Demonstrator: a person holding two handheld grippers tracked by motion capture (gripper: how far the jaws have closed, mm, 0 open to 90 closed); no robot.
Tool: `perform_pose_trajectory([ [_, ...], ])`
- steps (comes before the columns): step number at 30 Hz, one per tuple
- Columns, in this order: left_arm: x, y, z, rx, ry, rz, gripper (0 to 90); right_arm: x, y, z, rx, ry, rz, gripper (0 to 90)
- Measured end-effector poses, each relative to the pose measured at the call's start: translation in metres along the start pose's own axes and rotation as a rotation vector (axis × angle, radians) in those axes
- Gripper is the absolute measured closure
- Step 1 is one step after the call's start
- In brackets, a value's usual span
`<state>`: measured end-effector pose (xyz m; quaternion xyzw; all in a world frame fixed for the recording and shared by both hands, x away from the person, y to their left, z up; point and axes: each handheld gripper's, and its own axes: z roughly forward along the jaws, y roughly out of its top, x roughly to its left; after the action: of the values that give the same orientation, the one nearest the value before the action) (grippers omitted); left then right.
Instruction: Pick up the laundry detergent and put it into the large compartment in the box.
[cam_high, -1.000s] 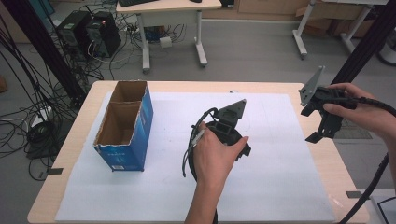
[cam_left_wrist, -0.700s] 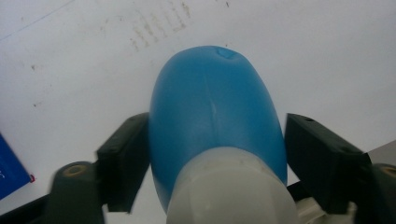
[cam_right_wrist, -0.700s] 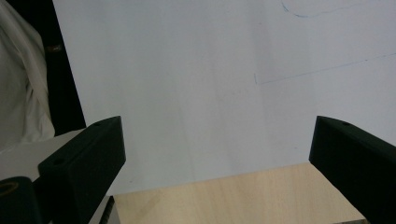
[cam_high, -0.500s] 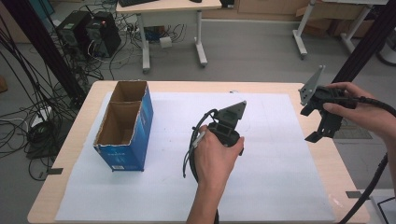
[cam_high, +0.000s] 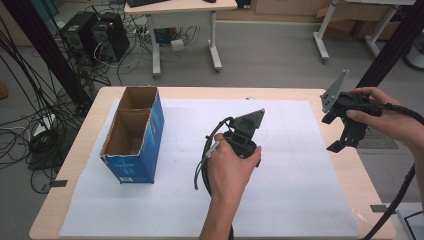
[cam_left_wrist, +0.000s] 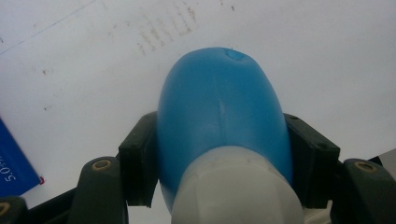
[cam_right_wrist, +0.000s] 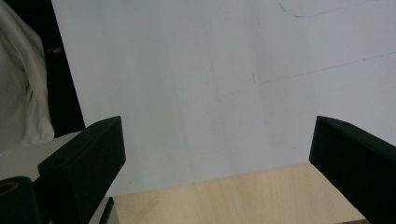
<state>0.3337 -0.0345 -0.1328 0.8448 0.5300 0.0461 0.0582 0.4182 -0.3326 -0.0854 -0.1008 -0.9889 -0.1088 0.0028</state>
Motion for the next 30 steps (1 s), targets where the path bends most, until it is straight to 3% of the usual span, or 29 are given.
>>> perform_pose_trajectory([
  [7, 0.001, -0.005, -0.017, -0.022, -0.01, 0.016, 37.2, 0.0, 0.002, 0.001, 0.007, 0.004, 0.003, 3.6],
  [16, 0.014, -0.011, -0.078, -0.065, -0.002, 0.051, 37.1, 0.002, 0.008, 0.0, 0.009, 0.002, 0.0, 3.5],
  [17, 0.014, -0.011, -0.078, -0.065, -0.002, 0.051, 37.1, 0.003, 0.01, 0.0, 0.015, 0.003, 0.001, 3.5],
  [19, 0.023, -0.013, -0.099, -0.074, -0.006, 0.058, 37.1, 0.004, 0.012, 0.0, 0.016, 0.003, -0.002, 3.5],
  [25, 0.034, -0.015, -0.137, -0.087, 0.018, 0.066, 37.1, 0.004, 0.019, 0.001, 0.022, 0.006, -0.012, 3.6],
  [30, 0.055, -0.02, -0.163, -0.103, -0.012, 0.06, 37.1, 0.004, 0.025, 0.002, 0.02, 0.011, -0.006, 3.6],
])
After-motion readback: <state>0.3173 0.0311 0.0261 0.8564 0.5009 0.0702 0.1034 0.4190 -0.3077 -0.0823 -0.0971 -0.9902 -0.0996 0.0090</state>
